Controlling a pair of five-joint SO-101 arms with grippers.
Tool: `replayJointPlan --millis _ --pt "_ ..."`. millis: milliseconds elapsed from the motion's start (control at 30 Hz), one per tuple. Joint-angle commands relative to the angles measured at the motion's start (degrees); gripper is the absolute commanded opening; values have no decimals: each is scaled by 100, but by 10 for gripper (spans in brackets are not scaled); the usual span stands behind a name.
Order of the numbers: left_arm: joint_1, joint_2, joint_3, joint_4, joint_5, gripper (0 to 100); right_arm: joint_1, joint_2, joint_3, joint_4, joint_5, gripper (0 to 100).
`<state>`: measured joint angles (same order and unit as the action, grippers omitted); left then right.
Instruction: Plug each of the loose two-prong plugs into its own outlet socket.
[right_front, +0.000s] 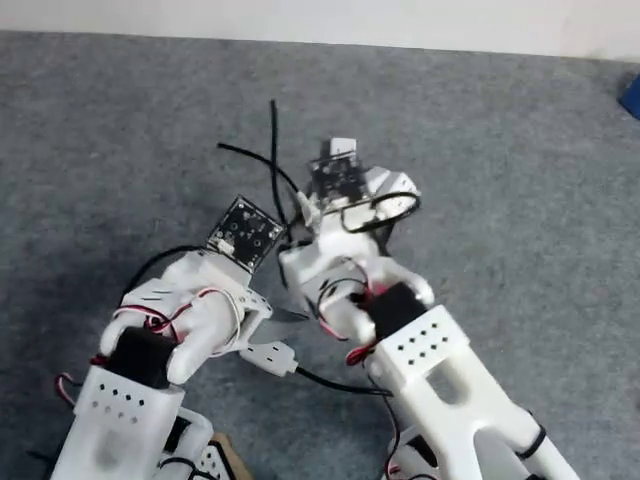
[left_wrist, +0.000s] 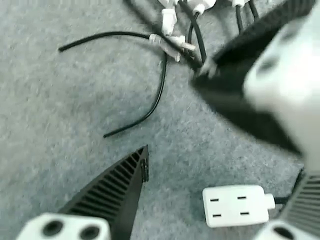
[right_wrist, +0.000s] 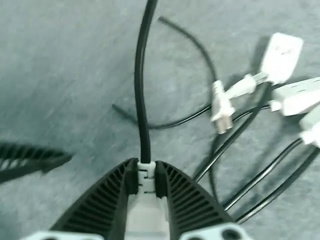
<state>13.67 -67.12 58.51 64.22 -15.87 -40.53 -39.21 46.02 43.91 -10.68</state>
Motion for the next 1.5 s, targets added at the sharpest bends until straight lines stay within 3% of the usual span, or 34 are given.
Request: replayJointPlan --millis 0,300,633,1133,1267,1467 --pt "40 -75 22 -185 -35 436 -312 -198 -127 171 -202 5" --pt "-259 -66 567 -844 -264 436 -400 -198 -910 1226 -308 5" --pt "-752 -66 752 -1240 -352 436 -435 -180 -1736 2870 844 5" --pt "-875 -127 752 -1178 -360 436 -400 -154 -971 2615 1081 5" --pt "-901 -136 629 -756 -369 436 -391 -136 -963 2484 1081 5" --pt "-1569 -1077 251 -9 -369 436 -391 -136 -963 2484 1081 5"
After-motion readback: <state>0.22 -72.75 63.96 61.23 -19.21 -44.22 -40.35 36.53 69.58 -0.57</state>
